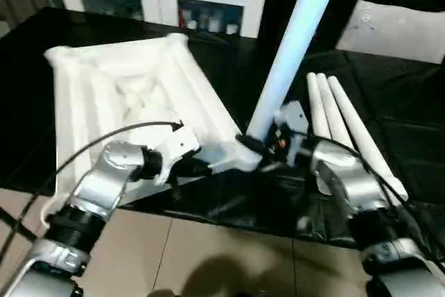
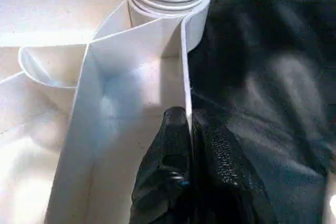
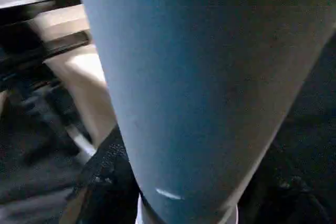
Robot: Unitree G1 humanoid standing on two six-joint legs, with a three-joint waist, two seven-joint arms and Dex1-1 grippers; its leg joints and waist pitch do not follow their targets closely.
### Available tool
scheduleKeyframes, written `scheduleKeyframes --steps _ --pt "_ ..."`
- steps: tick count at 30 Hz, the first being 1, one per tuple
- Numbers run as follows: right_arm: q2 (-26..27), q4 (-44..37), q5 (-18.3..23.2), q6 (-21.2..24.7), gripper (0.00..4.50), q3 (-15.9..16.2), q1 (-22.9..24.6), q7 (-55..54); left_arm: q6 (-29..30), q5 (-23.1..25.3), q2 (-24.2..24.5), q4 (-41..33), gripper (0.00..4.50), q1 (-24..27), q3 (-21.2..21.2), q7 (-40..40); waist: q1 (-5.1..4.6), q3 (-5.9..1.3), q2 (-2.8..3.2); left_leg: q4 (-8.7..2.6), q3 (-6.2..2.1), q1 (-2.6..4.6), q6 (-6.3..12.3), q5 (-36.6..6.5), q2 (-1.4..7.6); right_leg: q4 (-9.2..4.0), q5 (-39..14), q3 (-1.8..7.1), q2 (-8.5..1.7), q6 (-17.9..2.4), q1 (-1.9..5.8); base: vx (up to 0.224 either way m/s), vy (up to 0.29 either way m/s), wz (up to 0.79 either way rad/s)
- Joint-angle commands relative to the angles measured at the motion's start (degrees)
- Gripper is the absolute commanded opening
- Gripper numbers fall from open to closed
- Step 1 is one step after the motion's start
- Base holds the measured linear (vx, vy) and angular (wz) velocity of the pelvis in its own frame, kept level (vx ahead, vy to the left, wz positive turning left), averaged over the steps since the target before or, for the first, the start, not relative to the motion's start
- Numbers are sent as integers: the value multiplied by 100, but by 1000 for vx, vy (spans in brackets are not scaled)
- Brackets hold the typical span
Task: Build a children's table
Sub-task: Insert table leg to table base
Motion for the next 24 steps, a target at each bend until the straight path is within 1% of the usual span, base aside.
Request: scheduleKeyframes --steps 1,3,4,5,7,9,11,12,14,16,17,18,19,20,21,22,23,24 --pt "-162 152 -67 507 192 547 370 695 -572 -233 -77 -99 0 -494 -49 -380 -42 -363 55 -435 -187 38 717 83 609 -441 -1203 512 -728 -801 365 0 0 0" --pt "-267 67 -62 543 192 588 399 819 -789 -150 -62 112 0 -588 -155 -501 -23 -375 47 -436 -194 31 666 76 616 -425 -1205 516 -746 -795 376 0 0 0" --pt "-289 49 -61 554 192 590 401 833 -849 -122 -61 173 0 -616 -184 -521 -12 -361 45 -439 -191 33 642 7 603 -462 -1337 509 -737 -748 370 0 0 0" --pt "-292 73 -80 525 192 556 368 780 -977 -54 -61 283 0 -661 -232 -522 -14 -363 46 -443 -199 24 609 -7 607 -452 -1361 509 -746 -746 382 0 0 0" --pt "-267 105 -39 568 192 453 285 726 -1214 87 -49 478 0 -746 -326 -500 -21 -356 52 -449 -203 18 538 -67 600 -474 -1458 505 -737 -701 379 0 0 0" --pt "-305 31 -14 613 192 450 261 831 -1428 191 -71 680 0 -826 -357 -480 -19 -353 56 -449 -201 26 503 -80 606 -468 -1415 509 -740 -714 377 0 0 0" --pt "-354 -57 -2 640 192 483 268 917 -1545 234 -121 836 0 -889 -337 -463 -21 -337 46 -455 -197 24 500 -107 606 -478 -1420 505 -734 -713 374 0 0 0" --pt "-386 -105 14 647 192 522 279 998 -1605 233 -148 935 0 -935 -331 -455 -20 -338 35 -458 -199 25 494 -119 612 -475 -1426 505 -739 -713 379 0 0 0" --pt "-413 -153 32 659 192 556 297 1071 -1660 226 -166 1017 0 -974 -332 -452 -9 -339 32 -456 -196 23 504 -127 608 -480 -1458 505 -746 -700 384 0 0 0" --pt "-464 -292 88 746 192 667 397 1287 -1846 197 -179 1282 0 -1077 -341 -505 -12 -309 37 -460 -200 7 573 -108 600 -486 -1402 504 -737 -685 372 0 0 0" --pt "-465 -294 89 747 192 668 399 1290 -1848 197 -179 1285 0 -1077 -342 -506 -13 -314 30 -460 -197 17 577 -117 603 -485 -1404 505 -738 -675 374 0 0 0" --pt "-472 -326 98 764 192 690 434 1324 -1882 195 -175 1326 0 -1091 -345 -532 -13 -294 39 -467 -201 11 588 -141 604 -495 -1439 503 -741 -669 369 0 0 0" --pt "-439 -298 122 808 192 663 450 1285 -1924 200 -173 1365 0 -1101 -350 -579 -17 -292 35 -468 -205 5 590 -162 606 -495 -1476 501 -751 -667 376 0 0 0" --pt "-415 -267 135 832 192 637 451 1245 -1936 202 -170 1366 0 -1100 -352 -596 -17 -266 67 -479 -211 3 576 -191 609 -503 -1509 503 -757 -670 364 0 0 0" --pt "-353 -165 154 864 192 566 423 1141 -1969 209 -173 1391 0 -1104 -350 -619 -37 -270 52 -483 -211 11 555 -255 616 -513 -1580 497 -750 -681 361 0 0 0" --pt "-328 -138 168 887 192 532 421 1086 -1973 207 -171 1382 0 -1096 -351 -641 -37 -247 80 -492 -216 13 524 -306 618 -519 -1623 497 -750 -694 353 0 0 0" --pt "-318 -128 172 896 192 520 420 1067 -1974 207 -171 1379 0 -1092 -351 -648 -37 -247 80 -492 -216 13 524 -306 618 -519 -1623 497 -750 -694 353 0 0 0" --pt "-120 104 328 1014 192 224 325 718 -1997 218 -165 1326 0 -1026 -384 -709 -59 -220 87 -514 -226 12 491 -410 636 -528 -1651 506 -754 -749 344 0 0 0"
